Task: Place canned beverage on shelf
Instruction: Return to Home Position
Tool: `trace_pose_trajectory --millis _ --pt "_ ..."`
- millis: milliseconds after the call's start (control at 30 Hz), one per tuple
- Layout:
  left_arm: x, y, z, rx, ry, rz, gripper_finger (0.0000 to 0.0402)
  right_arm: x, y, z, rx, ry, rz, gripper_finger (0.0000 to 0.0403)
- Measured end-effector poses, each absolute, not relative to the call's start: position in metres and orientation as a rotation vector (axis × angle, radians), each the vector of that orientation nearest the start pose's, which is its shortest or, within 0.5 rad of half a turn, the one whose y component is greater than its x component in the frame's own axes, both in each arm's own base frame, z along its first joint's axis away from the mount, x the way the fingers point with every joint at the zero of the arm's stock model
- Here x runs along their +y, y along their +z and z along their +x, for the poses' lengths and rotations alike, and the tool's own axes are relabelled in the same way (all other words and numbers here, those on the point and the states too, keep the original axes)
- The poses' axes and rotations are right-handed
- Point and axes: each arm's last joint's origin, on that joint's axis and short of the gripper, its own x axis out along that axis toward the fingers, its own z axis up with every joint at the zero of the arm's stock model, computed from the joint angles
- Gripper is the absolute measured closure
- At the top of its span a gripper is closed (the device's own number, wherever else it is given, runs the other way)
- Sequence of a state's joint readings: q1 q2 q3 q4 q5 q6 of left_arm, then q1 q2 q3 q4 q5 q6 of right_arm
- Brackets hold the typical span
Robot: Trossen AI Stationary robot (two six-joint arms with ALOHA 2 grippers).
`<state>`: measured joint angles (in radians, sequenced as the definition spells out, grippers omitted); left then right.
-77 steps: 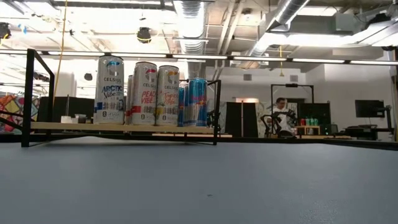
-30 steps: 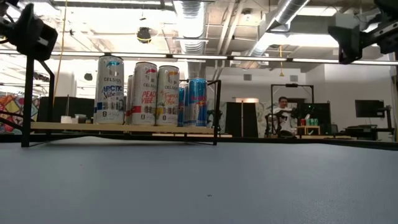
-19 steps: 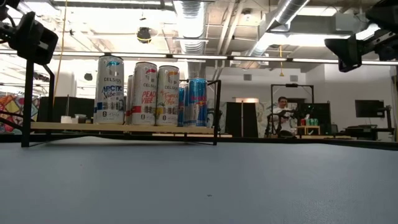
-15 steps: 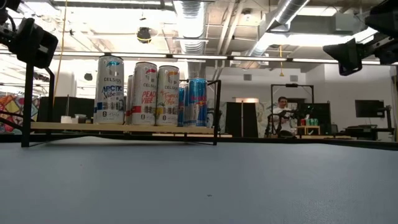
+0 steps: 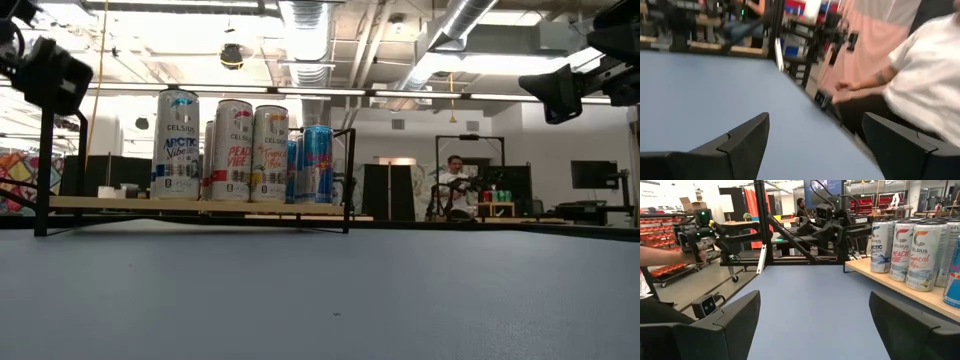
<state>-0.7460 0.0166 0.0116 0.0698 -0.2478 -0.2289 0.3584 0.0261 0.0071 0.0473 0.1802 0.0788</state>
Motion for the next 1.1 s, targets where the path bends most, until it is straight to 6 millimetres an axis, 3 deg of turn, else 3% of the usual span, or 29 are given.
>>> trace_pose_trajectory --millis 1100 --pt "-0.0611 0.1707 0.0765 0.022 -0.504 -0.243 0.0095 0.0297 0.1678 0.0940 -0.017 0.179 0.085 0.0046"
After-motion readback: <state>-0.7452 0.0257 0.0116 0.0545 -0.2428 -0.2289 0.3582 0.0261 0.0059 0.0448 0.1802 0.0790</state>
